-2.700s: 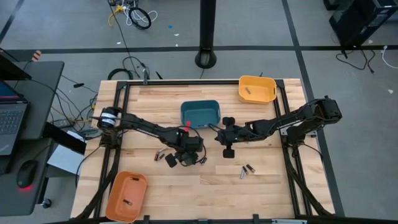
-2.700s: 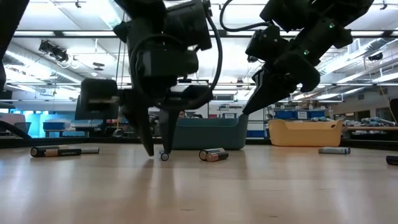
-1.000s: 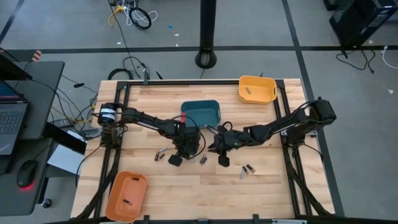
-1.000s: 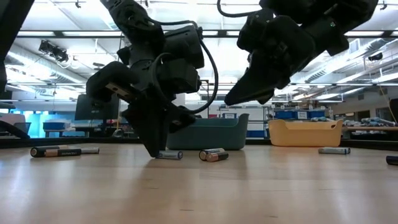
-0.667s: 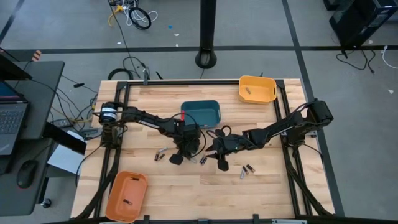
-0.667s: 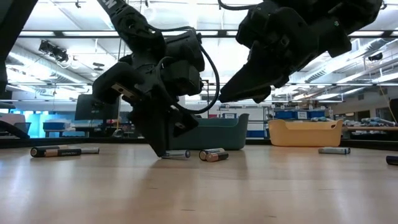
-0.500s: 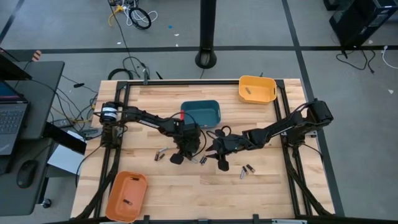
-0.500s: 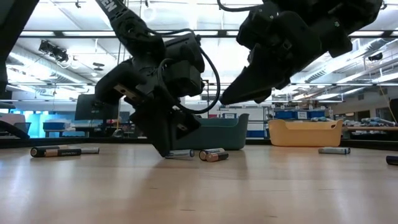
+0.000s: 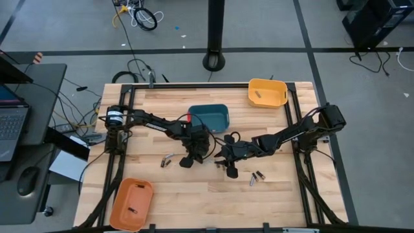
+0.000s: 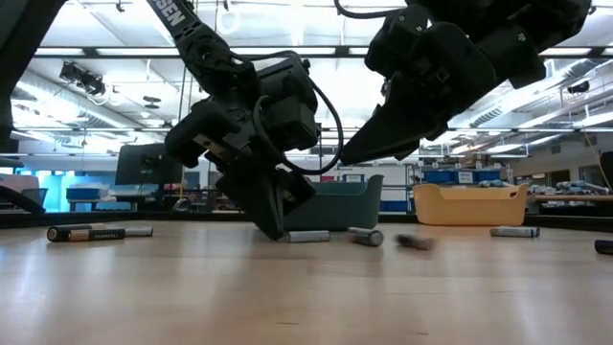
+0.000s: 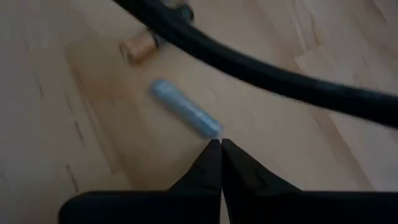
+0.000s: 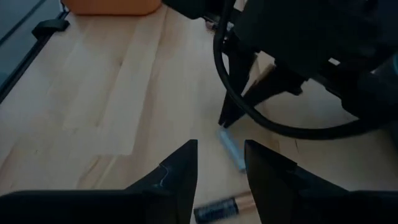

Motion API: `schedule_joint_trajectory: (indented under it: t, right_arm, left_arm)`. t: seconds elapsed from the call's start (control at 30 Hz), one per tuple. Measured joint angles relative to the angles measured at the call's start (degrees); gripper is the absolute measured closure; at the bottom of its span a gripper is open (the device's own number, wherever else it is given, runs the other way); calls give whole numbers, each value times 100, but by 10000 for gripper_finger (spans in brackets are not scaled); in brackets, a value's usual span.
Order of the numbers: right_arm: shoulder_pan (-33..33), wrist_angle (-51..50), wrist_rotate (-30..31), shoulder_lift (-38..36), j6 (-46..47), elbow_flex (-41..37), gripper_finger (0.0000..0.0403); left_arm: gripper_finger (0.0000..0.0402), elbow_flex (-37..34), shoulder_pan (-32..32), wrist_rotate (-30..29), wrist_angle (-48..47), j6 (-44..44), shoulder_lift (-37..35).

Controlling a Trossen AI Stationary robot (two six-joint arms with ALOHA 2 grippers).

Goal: Sort batteries
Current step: Put the white battery into the yellow bin

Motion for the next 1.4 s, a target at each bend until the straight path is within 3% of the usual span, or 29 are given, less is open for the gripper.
schedule_joint_trajectory:
  t: [0.43, 0.73, 1.0, 1.2, 1.4]
  right_arm:
    - [-291, -681, 421, -2, -134, 0, 262]
    - [-461, -777, 210, -4, -263, 0, 268]
    - [-416, -743, 267, -4, -290, 0, 270]
    - [-478, -725, 271, -4, -317, 0, 269]
    - [-543, -722, 282, -4, -428, 2, 270]
  left_arm:
    - [394, 2, -223, -191, -77, -12, -28]
    - [398, -336, -297, -775, -386, -331, -810]
    - [392, -1363, -220, -2282, 367, -1834, -1962]
    - [356, -1754, -294, -3062, 516, -2893, -1901]
    - [302, -1864, -546, -4217, 660, -2817, -1904]
